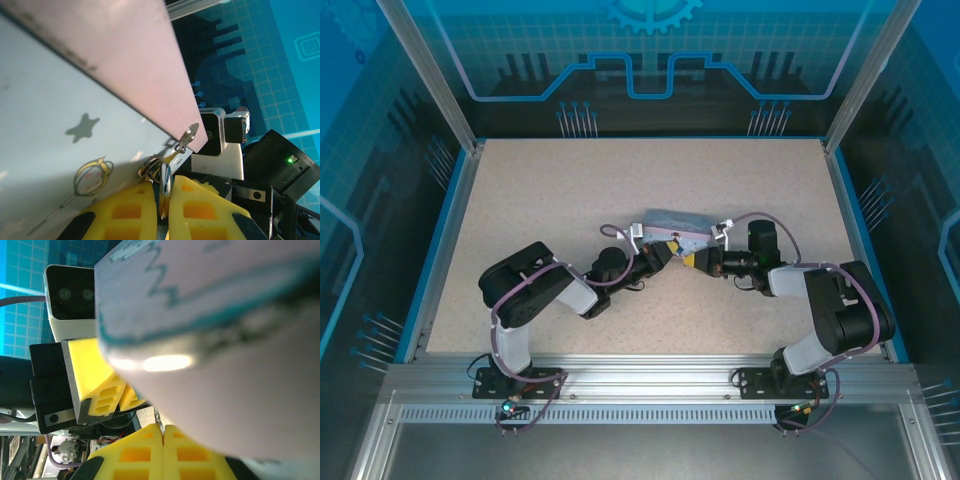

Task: Unlock a padlock with a key

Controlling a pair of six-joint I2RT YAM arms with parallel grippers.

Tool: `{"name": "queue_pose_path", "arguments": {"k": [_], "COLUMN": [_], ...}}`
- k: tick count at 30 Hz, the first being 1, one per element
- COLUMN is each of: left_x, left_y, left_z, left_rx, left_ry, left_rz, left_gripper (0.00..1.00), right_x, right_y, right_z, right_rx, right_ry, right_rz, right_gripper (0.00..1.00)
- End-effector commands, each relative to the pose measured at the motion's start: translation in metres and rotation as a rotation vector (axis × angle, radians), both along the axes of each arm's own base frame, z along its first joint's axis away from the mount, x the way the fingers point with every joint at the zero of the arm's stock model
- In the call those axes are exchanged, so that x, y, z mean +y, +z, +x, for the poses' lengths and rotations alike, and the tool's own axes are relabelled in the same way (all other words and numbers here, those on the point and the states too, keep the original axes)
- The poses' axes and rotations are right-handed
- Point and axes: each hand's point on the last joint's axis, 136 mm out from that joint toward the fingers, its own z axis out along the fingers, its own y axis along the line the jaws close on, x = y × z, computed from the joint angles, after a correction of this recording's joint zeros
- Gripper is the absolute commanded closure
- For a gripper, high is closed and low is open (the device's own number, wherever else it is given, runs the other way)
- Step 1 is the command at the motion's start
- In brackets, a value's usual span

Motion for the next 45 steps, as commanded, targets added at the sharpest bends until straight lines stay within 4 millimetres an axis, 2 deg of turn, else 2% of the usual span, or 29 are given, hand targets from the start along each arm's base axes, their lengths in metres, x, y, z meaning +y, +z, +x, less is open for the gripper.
{"name": "queue_pose_path", "arguments": {"k": [1,6,13,21,28,35,45], "left_x": [-0.040,-0.038,-0.039,-0.038,-0.043,-0.040,-0.042], "left_y": [0.029,0.029,0.031,0.031,0.040,0.032,0.033], "left_z": [-0.049,-0.055,-0.062,-0.065,-0.064,-0.064,-0.062], "left_rx": [-0.081,-0.083,-0.085,-0.087,-0.097,-0.070,-0.049], "left_ry": [-0.250,-0.269,-0.308,-0.318,-0.334,-0.321,-0.323], "left_rz": [-0.067,-0.063,-0.066,-0.065,-0.086,-0.079,-0.093], "left_gripper": [1.00,1.00,1.00,1.00,1.00,1.00,1.00], "right_x": [0.009,0.002,-0.007,-0.009,-0.004,-0.006,-0.004], "right_y": [0.031,0.041,0.044,0.048,0.037,0.043,0.034], "right_z": [0.019,0.025,0.036,0.043,0.039,0.038,0.035], "right_rx": [-0.165,-0.201,-0.206,-0.216,-0.195,-0.260,-0.294], "right_ry": [-0.013,-0.037,-0.060,-0.068,-0.057,-0.070,-0.061], "right_rz": [0.017,0.011,0.006,0.004,-0.005,-0.033,-0.076], "right_gripper": [1.00,1.00,1.00,1.00,1.00,1.00,1.00]}}
